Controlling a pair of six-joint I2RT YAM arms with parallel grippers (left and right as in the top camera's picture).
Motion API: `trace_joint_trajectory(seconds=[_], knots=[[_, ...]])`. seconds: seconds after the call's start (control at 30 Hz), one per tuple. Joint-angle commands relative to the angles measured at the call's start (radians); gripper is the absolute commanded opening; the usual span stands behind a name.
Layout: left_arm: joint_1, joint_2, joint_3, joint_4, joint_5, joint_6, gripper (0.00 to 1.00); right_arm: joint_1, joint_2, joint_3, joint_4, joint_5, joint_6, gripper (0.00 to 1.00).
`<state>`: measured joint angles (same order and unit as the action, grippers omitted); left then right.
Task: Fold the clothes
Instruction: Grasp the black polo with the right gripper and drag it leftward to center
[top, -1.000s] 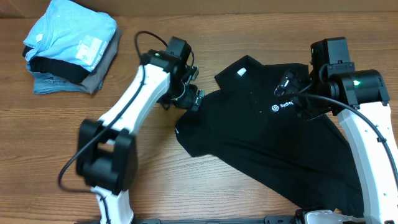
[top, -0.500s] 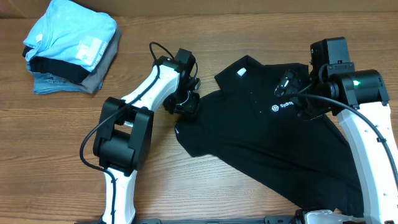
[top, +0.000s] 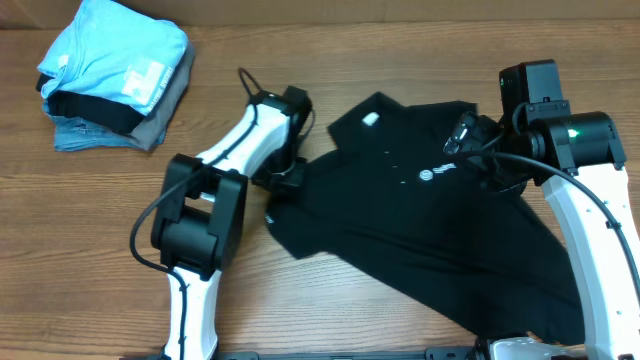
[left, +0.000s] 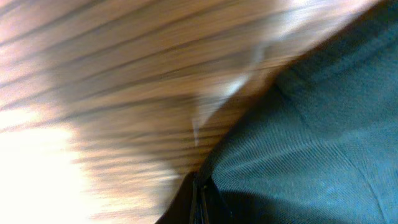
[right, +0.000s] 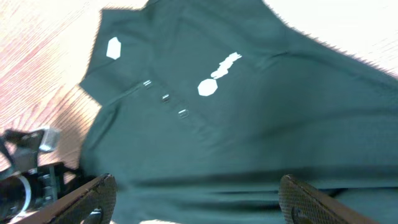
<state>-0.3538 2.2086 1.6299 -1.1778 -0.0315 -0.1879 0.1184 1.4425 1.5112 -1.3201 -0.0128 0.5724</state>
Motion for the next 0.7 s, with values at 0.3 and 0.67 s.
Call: trace_joint_trajectory(seconds=[0.3,0.67], knots=[[0.380,-0.014,-0.002,-0.104,-0.063,-0.056,0.04,-0.003,0.006,0.012,0.018,0.084,0.000,0.93],[0.397,-0.215,0.004,-0.095,0.058,0.047,0.30,-0.003,0.193,-0.043,0.197,0.064,-0.010,0.94]])
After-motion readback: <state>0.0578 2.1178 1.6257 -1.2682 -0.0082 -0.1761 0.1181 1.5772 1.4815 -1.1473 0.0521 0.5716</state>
